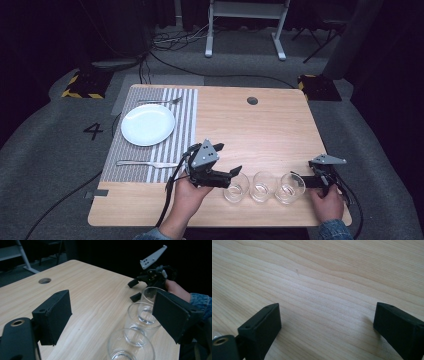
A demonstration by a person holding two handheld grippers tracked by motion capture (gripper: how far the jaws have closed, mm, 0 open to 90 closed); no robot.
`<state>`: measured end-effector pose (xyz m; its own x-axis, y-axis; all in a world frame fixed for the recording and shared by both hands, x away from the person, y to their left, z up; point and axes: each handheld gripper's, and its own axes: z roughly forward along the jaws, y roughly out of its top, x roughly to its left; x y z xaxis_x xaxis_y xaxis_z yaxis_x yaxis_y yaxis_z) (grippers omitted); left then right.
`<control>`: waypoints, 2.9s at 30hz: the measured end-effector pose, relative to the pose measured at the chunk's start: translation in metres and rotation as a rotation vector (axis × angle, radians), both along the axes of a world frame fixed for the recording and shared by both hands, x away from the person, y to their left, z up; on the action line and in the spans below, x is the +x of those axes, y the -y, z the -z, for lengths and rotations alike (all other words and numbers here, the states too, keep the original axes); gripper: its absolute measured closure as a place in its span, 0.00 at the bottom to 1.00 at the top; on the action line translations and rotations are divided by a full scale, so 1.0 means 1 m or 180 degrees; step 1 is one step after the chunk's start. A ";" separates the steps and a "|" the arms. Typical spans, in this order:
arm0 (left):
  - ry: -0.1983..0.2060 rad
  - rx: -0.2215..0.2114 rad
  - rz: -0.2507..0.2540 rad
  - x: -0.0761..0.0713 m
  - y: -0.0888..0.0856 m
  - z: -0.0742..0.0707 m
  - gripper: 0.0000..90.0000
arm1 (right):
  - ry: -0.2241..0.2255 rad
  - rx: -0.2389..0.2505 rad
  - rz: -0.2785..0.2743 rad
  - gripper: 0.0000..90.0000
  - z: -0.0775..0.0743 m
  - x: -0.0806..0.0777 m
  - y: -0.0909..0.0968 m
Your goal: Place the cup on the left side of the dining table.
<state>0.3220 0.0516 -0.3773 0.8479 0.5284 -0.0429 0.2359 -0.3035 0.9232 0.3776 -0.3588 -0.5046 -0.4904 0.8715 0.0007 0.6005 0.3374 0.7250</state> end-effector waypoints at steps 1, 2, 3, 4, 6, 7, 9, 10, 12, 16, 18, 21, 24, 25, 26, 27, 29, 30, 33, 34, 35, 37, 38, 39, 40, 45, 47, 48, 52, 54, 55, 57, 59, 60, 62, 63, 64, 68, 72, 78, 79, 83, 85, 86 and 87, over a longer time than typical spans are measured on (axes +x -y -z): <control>0.0026 0.0041 0.0015 -0.001 0.003 0.001 0.17 | 0.0000 0.0000 0.0002 0.09 0.000 0.000 0.000; 0.0042 0.0043 0.0030 -0.001 0.005 0.002 0.17 | 0.0000 -0.0002 0.0002 0.09 0.000 0.000 0.000; 0.0021 0.0013 0.0050 -0.001 0.006 0.003 0.17 | 0.0000 0.0000 0.0002 0.09 0.000 0.000 0.000; -0.0005 -0.0043 0.0076 -0.001 0.007 0.004 0.17 | 0.0000 0.0000 0.0003 0.09 0.000 0.000 0.000; -0.0065 -0.0162 0.0129 -0.001 0.008 0.007 0.17 | -0.0001 0.0000 0.0003 0.09 0.000 0.000 0.000; -0.0081 -0.0182 0.0146 0.000 0.009 0.009 0.17 | 0.0000 0.0000 0.0002 0.09 0.000 0.000 0.000; -0.0072 -0.0221 0.0202 -0.001 0.009 0.013 0.16 | 0.0000 0.0000 0.0003 0.09 0.000 0.000 0.000; -0.0068 -0.0207 0.0266 -0.004 0.012 0.020 0.15 | 0.0000 0.0000 0.0002 0.09 0.000 0.000 0.000; -0.0134 -0.0135 0.0311 -0.004 0.016 0.031 0.13 | 0.0000 0.0000 0.0002 0.09 0.000 0.000 0.000; -0.0244 -0.0089 0.0403 -0.003 0.024 0.047 0.09 | 0.0000 0.0000 0.0003 0.09 0.000 0.000 0.000; -0.0234 -0.0053 0.0414 -0.003 0.026 0.049 0.08 | 0.0000 0.0000 0.0003 0.09 0.000 0.000 0.000; -0.0239 0.0066 0.0395 -0.004 0.030 0.059 0.08 | 0.0000 0.0000 0.0008 0.09 0.000 0.000 0.000; -0.0267 0.0121 0.0365 -0.005 0.031 0.068 0.06 | 0.0000 0.0000 0.0008 0.09 0.000 0.000 0.000; -0.0266 0.0149 0.0334 -0.005 0.031 0.070 0.06 | 0.0000 0.0000 0.0008 0.09 0.000 0.000 0.000; -0.0255 0.0174 0.0310 -0.005 0.031 0.072 0.06 | -0.0001 0.0000 0.0008 0.09 0.000 0.000 0.000; -0.0250 0.0199 0.0299 -0.005 0.031 0.075 0.06 | 0.0000 0.0000 0.0007 0.09 0.000 0.000 0.000; -0.0295 0.0256 0.0309 -0.004 0.032 0.079 0.06 | 0.0000 0.0000 0.0008 0.09 0.000 0.000 0.000; -0.0320 0.0308 0.0321 -0.004 0.033 0.082 0.06 | 0.0002 0.0002 0.0014 0.09 0.000 0.000 0.000; -0.0368 0.0414 0.0333 -0.004 0.033 0.091 0.06 | 0.0002 0.0002 0.0018 0.09 0.000 0.000 0.000; -0.0391 0.0435 0.0326 -0.004 0.033 0.094 0.06 | 0.0002 0.0002 0.0018 0.09 0.000 0.000 0.000; -0.0415 0.0455 0.0323 -0.003 0.033 0.097 0.06 | 0.0001 0.0003 0.0018 0.09 0.000 0.000 0.000; -0.0447 0.0505 0.0309 -0.002 0.034 0.101 0.09 | 0.0001 0.0003 0.0019 0.09 0.000 0.000 0.000; -0.0461 0.0505 0.0308 -0.001 0.034 0.103 0.11 | 0.0002 0.0002 0.0018 0.09 0.000 0.000 0.000; -0.0467 0.0483 0.0320 -0.001 0.034 0.104 0.12 | 0.0002 0.0002 0.0018 0.09 0.000 0.000 0.000; -0.0498 0.0463 0.0342 -0.001 0.034 0.106 0.14 | 0.0002 0.0002 0.0018 0.09 0.000 0.000 0.000; -0.0402 0.0456 0.0292 -0.002 0.035 0.110 0.19 | 0.0001 0.0002 0.0023 0.09 0.000 -0.001 0.000; -0.0416 0.0458 0.0279 -0.003 0.035 0.110 0.21 | 0.0001 0.0002 0.0023 0.09 0.000 -0.001 0.000; -0.0393 0.0465 0.0273 -0.003 0.035 0.110 0.21 | 0.0000 0.0002 0.0026 0.09 0.000 -0.001 -0.001; -0.0404 0.0482 0.0276 -0.003 0.035 0.109 0.21 | 0.0001 0.0002 0.0025 0.09 0.000 -0.001 0.000; -0.0421 0.0484 0.0274 -0.002 0.035 0.108 0.22 | 0.0000 0.0002 0.0025 0.09 0.000 -0.001 0.000; -0.0450 0.0487 0.0260 -0.002 0.034 0.108 0.22 | 0.0001 0.0002 0.0025 0.09 0.000 -0.001 0.000; -0.0514 0.0466 0.0249 -0.001 0.033 0.106 0.22 | 0.0002 -0.0001 0.0026 0.09 0.000 -0.001 0.000; -0.0529 0.0460 0.0248 0.000 0.033 0.104 0.22 | 0.0001 -0.0001 0.0028 0.09 0.000 -0.001 -0.001; -0.0537 0.0460 0.0248 0.000 0.032 0.102 0.22 | 0.0001 -0.0001 0.0028 0.09 0.000 -0.001 -0.001; -0.0537 0.0461 0.0256 0.000 0.031 0.097 0.22 | 0.0001 -0.0001 0.0028 0.09 0.000 -0.001 -0.001; -0.0546 0.0470 0.0259 0.000 0.030 0.095 0.22 | 0.0001 0.0000 0.0028 0.09 0.000 -0.001 -0.001; -0.0533 0.0474 0.0260 0.000 0.029 0.093 0.22 | 0.0001 0.0000 0.0028 0.09 0.000 -0.001 -0.001; -0.0535 0.0467 0.0254 0.000 0.025 0.084 0.22 | 0.0001 -0.0001 0.0029 0.09 0.000 -0.001 -0.001; -0.0513 0.0469 0.0263 0.001 0.018 0.075 0.22 | 0.0000 -0.0003 0.0069 0.09 0.000 -0.002 -0.001; -0.0417 0.0463 0.0329 0.003 0.005 0.060 0.22 | 0.0000 -0.0003 0.0078 0.09 0.000 -0.002 -0.001; -0.0411 0.0449 0.0323 0.003 0.003 0.058 0.22 | 0.0000 -0.0004 0.0078 0.09 0.000 -0.002 -0.001; -0.0472 0.0491 0.0330 0.007 -0.004 0.051 0.22 | 0.0000 -0.0003 0.0078 0.09 0.000 -0.002 -0.001; -0.0476 0.0573 0.0328 0.008 -0.008 0.047 0.22 | 0.0000 -0.0004 0.0078 0.09 0.000 -0.002 -0.001; -0.0479 0.0585 0.0308 0.009 -0.010 0.045 0.22 | 0.0000 -0.0003 0.0078 0.09 0.000 -0.002 -0.001; -0.0479 0.0573 0.0306 0.010 -0.013 0.044 0.22 | 0.0000 -0.0004 0.0078 0.09 0.000 -0.002 -0.001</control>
<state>0.3318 0.0646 -0.4209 0.8858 0.4563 -0.0851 0.3288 -0.4875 0.8088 0.3755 -0.3575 -0.5046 -0.4689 0.8833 -0.0003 0.6086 0.3234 0.7246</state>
